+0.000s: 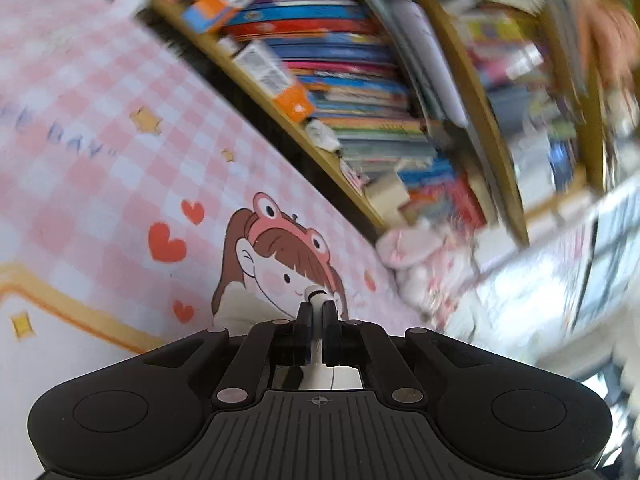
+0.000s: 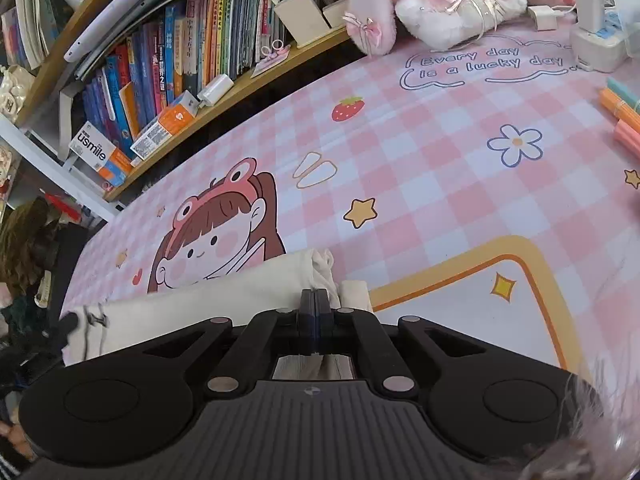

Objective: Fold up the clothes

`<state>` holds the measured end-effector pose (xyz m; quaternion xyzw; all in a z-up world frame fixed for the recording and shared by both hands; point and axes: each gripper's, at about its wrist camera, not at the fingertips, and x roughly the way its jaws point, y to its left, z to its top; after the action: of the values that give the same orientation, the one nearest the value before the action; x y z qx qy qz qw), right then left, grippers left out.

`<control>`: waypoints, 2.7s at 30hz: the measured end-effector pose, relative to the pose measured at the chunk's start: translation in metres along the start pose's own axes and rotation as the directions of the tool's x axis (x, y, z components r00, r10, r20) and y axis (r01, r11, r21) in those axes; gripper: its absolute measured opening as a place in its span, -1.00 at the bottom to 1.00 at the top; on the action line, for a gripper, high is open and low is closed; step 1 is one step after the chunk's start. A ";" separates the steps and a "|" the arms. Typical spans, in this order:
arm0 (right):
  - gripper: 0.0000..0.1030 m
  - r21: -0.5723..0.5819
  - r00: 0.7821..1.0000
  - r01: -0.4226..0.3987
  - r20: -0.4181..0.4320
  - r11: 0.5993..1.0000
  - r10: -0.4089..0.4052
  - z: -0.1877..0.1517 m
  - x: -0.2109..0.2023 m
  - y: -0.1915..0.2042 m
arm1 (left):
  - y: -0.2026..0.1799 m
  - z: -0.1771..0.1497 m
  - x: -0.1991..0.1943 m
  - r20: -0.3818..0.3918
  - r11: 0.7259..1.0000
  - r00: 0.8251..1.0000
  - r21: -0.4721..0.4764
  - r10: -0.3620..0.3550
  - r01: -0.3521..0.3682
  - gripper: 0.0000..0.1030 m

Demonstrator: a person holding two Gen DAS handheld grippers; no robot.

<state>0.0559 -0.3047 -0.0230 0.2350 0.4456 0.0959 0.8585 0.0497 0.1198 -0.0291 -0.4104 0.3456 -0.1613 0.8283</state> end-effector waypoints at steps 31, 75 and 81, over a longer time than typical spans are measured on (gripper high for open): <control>-1.00 -0.141 1.000 0.009 -0.023 0.990 -0.012 0.004 0.004 0.014 | 0.019 -0.029 -0.003 -0.015 0.987 0.987 0.000 0.161 -0.161 -0.79; -0.04 0.113 0.979 -0.087 -0.172 0.990 0.106 -0.042 -0.035 -0.002 | -0.014 -0.070 -0.027 -0.072 0.962 0.960 0.057 0.270 -0.266 0.15; -0.50 -0.017 0.989 -0.080 -0.129 0.997 0.077 -0.048 -0.039 0.016 | -0.036 -0.075 -0.018 -0.057 0.931 0.933 0.109 0.354 -0.347 -0.63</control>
<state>-0.0049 -0.2899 -0.0103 0.2363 0.4891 0.1494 0.8262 -0.0150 0.0651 -0.0246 -0.2948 0.4363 -0.0429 0.8490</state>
